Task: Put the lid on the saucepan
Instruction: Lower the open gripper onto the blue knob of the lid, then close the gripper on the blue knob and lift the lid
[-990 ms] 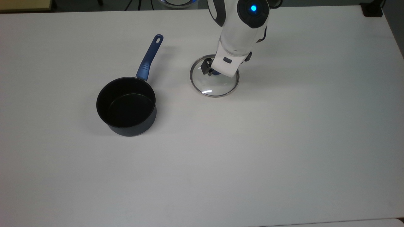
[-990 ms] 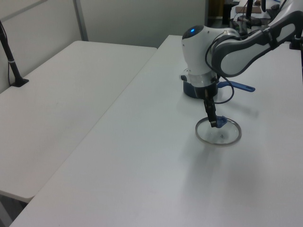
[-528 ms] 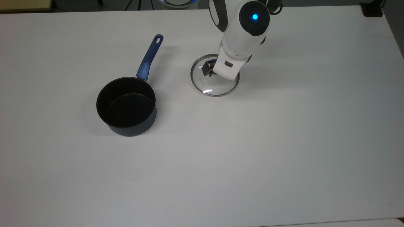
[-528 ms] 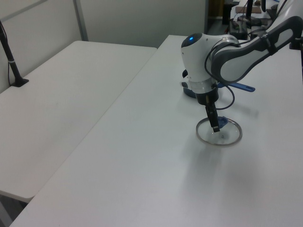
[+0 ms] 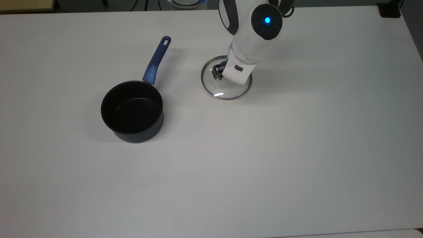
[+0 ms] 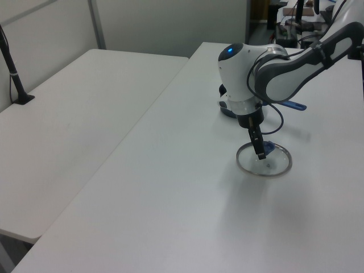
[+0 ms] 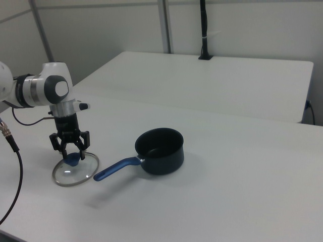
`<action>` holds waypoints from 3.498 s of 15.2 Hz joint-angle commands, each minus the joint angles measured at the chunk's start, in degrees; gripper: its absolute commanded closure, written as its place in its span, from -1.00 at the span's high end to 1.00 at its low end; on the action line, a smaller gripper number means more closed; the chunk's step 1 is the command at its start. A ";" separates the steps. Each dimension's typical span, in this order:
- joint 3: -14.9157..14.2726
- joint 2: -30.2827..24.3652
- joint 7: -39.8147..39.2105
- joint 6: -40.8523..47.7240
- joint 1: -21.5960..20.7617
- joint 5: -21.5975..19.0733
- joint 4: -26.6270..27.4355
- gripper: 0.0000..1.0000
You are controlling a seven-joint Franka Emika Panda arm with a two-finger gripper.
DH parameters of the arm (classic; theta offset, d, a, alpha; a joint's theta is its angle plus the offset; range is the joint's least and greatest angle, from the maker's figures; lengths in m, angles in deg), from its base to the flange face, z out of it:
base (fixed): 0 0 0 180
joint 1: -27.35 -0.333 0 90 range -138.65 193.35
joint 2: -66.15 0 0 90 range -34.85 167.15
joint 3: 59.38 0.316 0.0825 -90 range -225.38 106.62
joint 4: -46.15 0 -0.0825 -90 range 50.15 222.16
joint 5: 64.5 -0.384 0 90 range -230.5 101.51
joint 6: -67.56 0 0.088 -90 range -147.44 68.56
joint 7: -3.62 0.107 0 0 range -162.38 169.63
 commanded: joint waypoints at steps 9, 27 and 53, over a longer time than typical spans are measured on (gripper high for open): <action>-0.40 -0.91 -0.40 -1.53 0.33 0.83 1.41 0.44; 1.44 -10.93 2.77 -7.24 1.29 0.83 14.07 0.87; 1.44 -10.84 6.11 -9.53 2.44 0.12 10.12 -0.06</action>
